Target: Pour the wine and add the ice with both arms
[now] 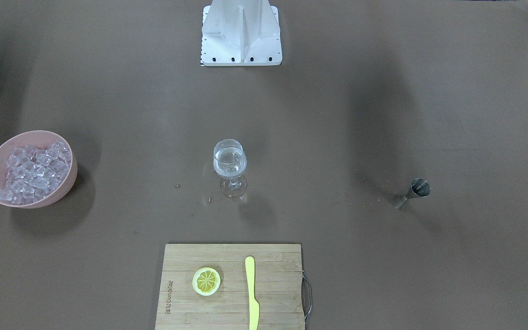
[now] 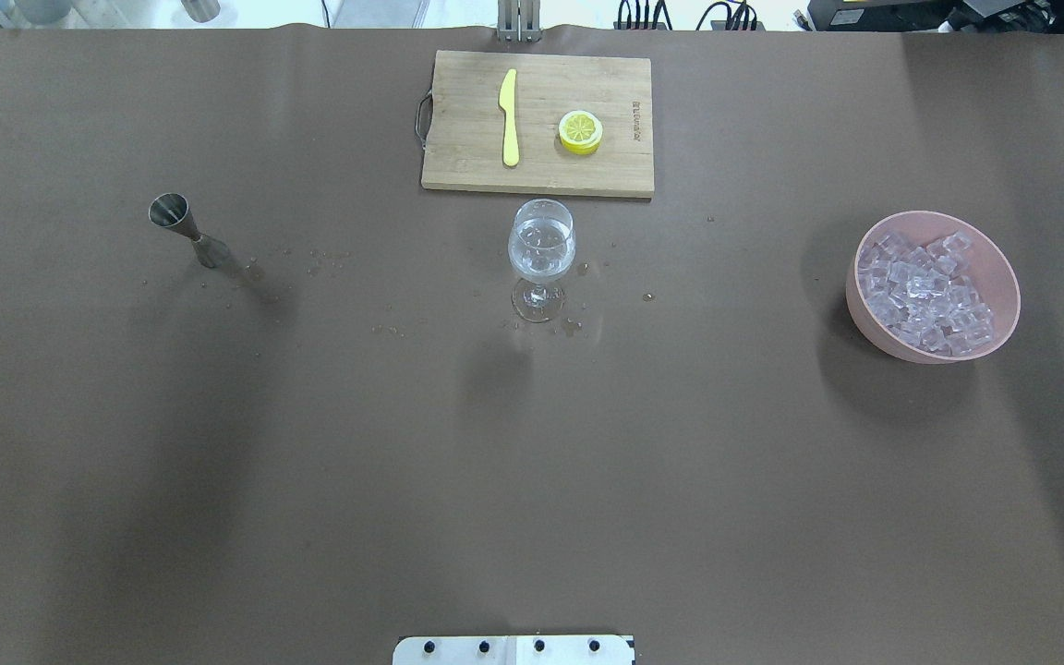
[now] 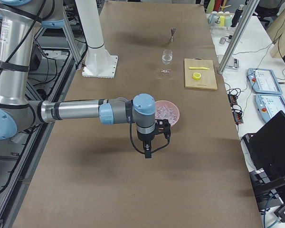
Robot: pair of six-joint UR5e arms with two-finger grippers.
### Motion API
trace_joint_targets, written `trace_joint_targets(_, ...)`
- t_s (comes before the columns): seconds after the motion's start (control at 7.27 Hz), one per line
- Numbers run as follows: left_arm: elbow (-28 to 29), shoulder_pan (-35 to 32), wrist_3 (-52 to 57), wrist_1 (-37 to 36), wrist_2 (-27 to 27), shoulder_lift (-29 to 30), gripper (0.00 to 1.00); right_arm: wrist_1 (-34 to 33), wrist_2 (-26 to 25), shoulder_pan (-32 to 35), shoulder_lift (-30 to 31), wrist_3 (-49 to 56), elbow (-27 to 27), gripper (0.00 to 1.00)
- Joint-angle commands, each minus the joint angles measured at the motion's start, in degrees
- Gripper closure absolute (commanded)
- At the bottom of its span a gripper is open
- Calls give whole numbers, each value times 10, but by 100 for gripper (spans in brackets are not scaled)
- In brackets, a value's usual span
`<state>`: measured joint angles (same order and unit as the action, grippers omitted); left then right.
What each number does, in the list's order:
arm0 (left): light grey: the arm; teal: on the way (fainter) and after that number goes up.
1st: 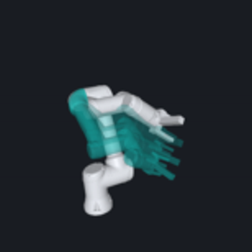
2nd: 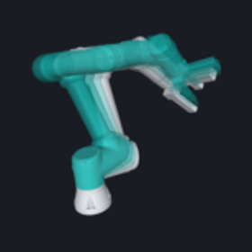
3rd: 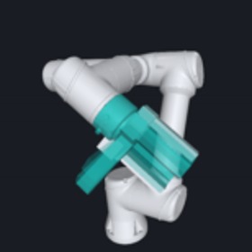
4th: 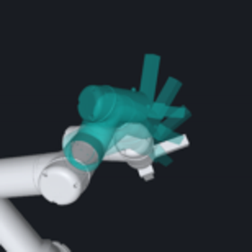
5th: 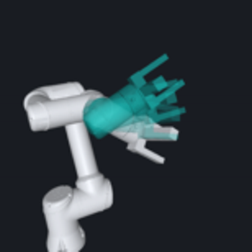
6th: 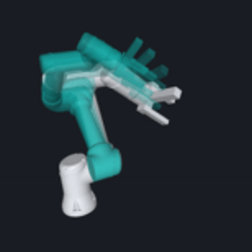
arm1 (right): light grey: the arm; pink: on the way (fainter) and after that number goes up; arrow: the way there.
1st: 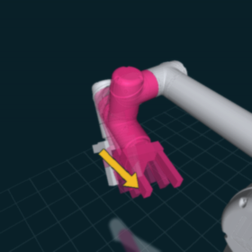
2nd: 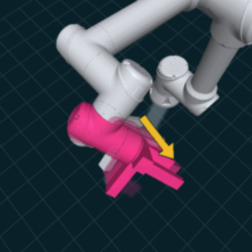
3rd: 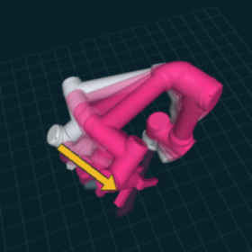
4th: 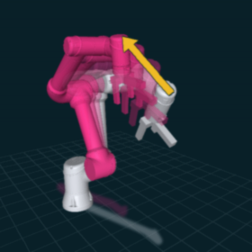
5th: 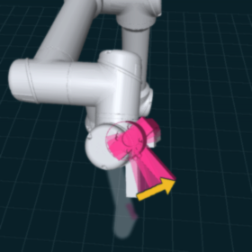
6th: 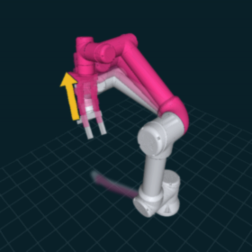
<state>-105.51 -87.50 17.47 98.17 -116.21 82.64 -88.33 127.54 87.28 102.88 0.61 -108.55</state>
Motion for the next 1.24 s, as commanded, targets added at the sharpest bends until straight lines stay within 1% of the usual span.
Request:
trace_joint_targets(0.0, 3, -31, -30, -194, -79, 79, 2, 0, 0, 0, -1, -1, -2, 0)
trace_joint_targets(0.14, 1, -32, -23, -333, -81, 118, 2, 0, 1, 0, -2, -1, -4, 0)
trace_joint_targets(0.41, 22, -35, -29, -350, -80, 90, 2, 1, 3, 0, -5, 0, -23, 0)
trace_joint_targets(0.55, 29, -40, -25, -338, -122, 64, 2, 1, 3, 0, -7, -1, -37, 0)
trace_joint_targets(0.69, 26, -50, -26, -331, -212, 58, 2, 1, 17, 0, -7, -3, -45, 0)
trace_joint_targets(0.83, 16, -51, -27, -330, -237, 49, 2, 0, 37, 0, -8, -27, -60, 0)
trace_joint_targets(0.96, 7, -48, -35, -329, -234, 57, 2, 1, 44, -4, -8, -100, -81, 0)
trace_joint_targets(1.1, 7, -46, -36, -328, -233, 57, 2, 1, 43, -39, -8, -164, -104, 0)
